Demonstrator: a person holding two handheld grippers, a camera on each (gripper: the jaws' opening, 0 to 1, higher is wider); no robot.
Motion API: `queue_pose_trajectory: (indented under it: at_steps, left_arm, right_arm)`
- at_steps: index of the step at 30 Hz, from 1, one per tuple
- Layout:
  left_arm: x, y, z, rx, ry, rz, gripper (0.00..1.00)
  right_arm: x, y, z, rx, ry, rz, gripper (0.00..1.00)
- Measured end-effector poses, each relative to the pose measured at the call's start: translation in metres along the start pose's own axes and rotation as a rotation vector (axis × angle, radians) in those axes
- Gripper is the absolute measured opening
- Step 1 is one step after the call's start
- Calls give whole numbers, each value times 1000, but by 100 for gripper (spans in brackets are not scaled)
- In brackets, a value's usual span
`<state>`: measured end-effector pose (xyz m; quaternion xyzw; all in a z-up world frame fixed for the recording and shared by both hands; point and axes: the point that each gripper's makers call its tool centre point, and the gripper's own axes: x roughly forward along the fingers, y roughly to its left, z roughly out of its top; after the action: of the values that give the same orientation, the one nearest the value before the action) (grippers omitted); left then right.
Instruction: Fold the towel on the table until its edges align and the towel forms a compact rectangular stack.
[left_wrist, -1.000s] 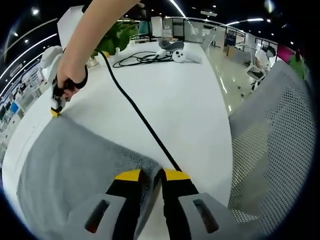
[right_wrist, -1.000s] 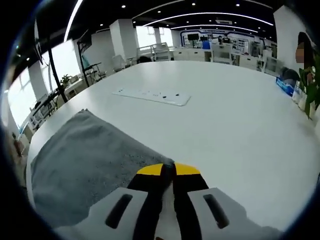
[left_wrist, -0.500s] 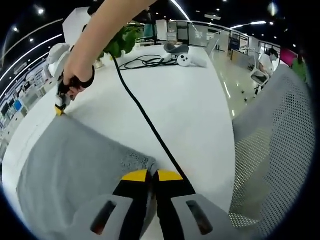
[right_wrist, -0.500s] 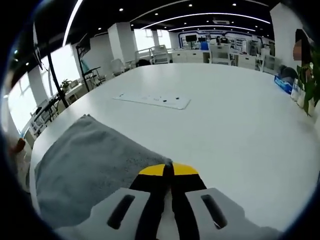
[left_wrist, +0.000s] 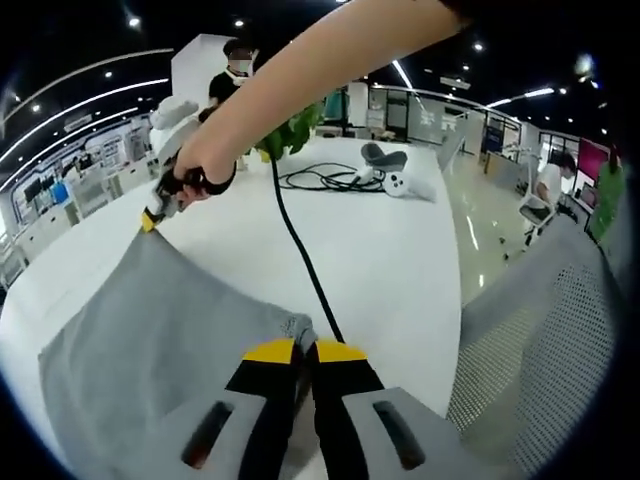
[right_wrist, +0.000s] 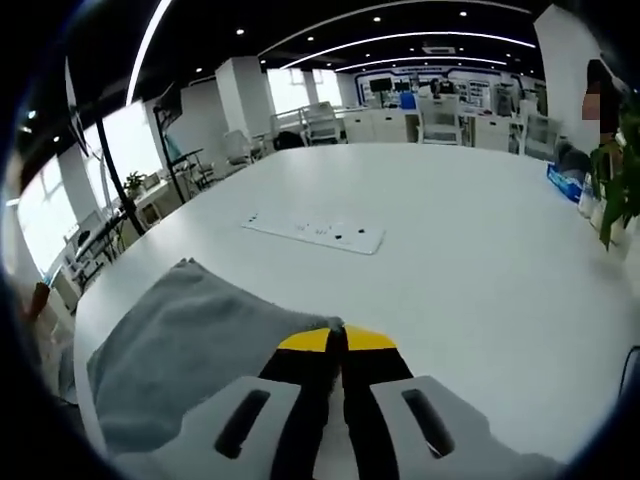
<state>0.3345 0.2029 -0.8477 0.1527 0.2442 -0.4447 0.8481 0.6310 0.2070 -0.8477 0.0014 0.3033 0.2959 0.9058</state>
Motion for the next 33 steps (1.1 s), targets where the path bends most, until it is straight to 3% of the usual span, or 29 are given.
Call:
queue_pose_trajectory:
  at_steps: [15,26,33]
  left_arm:
    - [-55,31,22,-33,-108,114,5]
    - [-104,52,17,-65,-151,207,5]
    - [-133,68,7,-98,-171,269,5]
  right_arm:
    - [-8,35,44,24,-54,20,0]
    - [-12,61,70,66,-80,20,0]
    - [-7,93,86,62,-95,38,0]
